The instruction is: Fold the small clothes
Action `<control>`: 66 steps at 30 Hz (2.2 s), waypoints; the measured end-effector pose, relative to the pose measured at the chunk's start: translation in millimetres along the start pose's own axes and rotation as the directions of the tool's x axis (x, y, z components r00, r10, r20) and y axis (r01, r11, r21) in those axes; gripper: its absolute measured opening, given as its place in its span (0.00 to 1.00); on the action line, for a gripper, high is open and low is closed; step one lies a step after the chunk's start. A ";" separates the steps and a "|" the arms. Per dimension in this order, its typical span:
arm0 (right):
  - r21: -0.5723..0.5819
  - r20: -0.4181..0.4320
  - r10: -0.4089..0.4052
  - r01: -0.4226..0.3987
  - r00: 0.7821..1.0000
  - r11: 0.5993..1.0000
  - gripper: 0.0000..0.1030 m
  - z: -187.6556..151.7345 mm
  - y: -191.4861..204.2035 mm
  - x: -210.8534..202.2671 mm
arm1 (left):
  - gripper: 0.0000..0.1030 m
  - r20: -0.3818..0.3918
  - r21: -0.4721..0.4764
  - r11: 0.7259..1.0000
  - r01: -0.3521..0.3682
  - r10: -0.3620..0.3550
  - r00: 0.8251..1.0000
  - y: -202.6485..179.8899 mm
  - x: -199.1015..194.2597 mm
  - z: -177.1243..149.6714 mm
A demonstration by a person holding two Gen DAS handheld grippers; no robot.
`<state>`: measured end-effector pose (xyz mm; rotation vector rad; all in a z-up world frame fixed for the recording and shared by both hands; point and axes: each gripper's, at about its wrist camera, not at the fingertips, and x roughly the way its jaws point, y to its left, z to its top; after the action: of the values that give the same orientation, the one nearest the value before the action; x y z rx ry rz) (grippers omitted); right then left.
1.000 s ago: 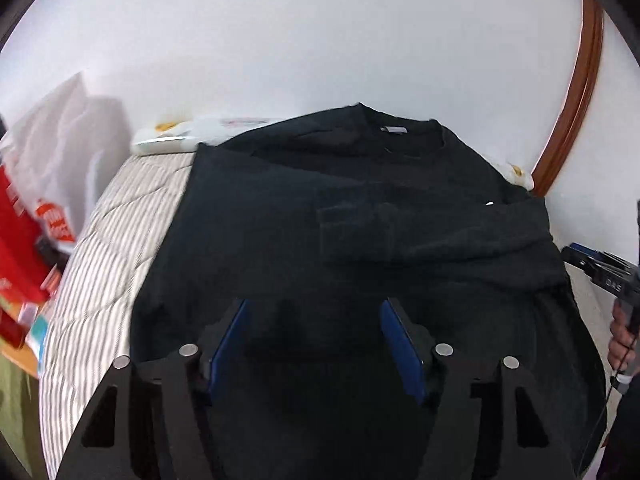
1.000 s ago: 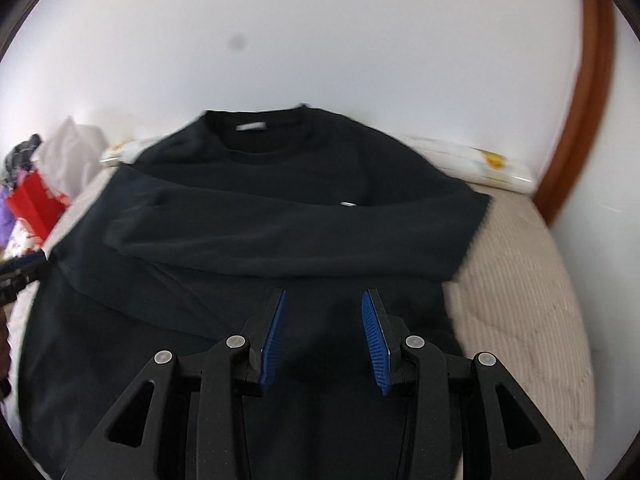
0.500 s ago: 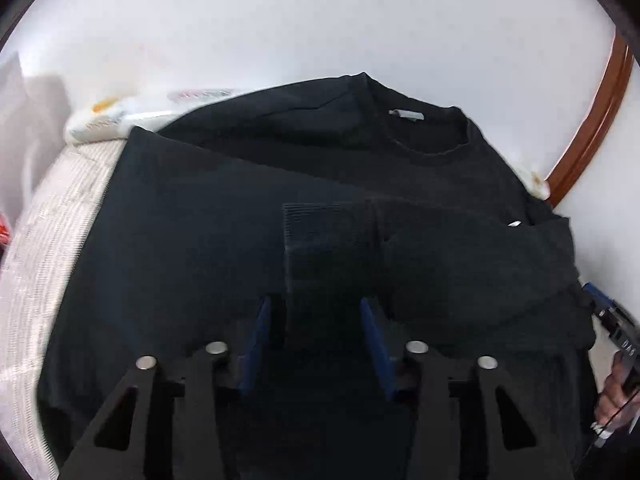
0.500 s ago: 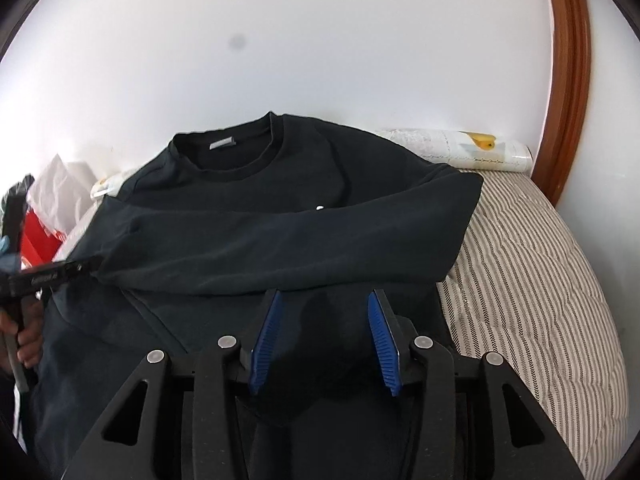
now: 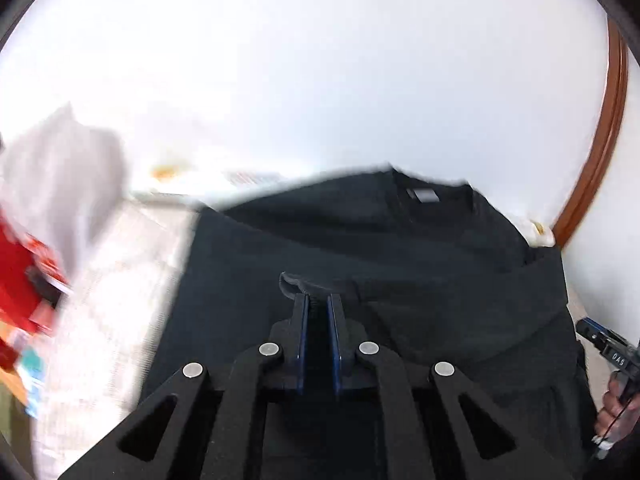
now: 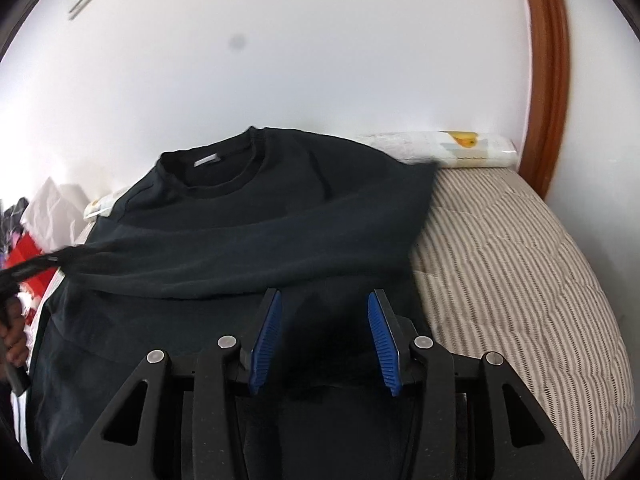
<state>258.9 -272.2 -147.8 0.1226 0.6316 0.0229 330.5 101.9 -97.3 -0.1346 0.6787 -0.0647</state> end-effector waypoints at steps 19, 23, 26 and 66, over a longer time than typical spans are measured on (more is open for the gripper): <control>-0.022 -0.127 -0.155 0.153 0.980 0.988 0.53 -3.6 -17.1 21.8 | 0.23 -0.191 -0.055 0.996 -0.076 0.064 0.980 52.4 6.4 -56.2; -0.050 -0.110 -0.167 0.162 0.980 0.986 0.54 -7.3 -9.3 4.5 | 0.23 -0.178 -0.028 0.997 -0.071 0.064 0.982 45.5 -8.2 -62.5; -0.068 -0.093 -0.207 0.201 0.974 0.977 0.54 -12.6 -6.4 -13.2 | 0.23 -0.154 -0.013 0.997 -0.071 0.068 0.986 40.3 -23.1 -66.3; 0.009 -0.117 -0.143 0.145 0.983 0.989 0.17 -182.7 -9.8 -124.1 | 0.40 -0.168 0.026 0.993 -0.115 0.118 0.979 37.4 -162.5 -225.5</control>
<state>50.8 -269.6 -222.3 0.0926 0.7553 -0.1158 62.9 132.6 -175.5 -0.0737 0.8541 0.0310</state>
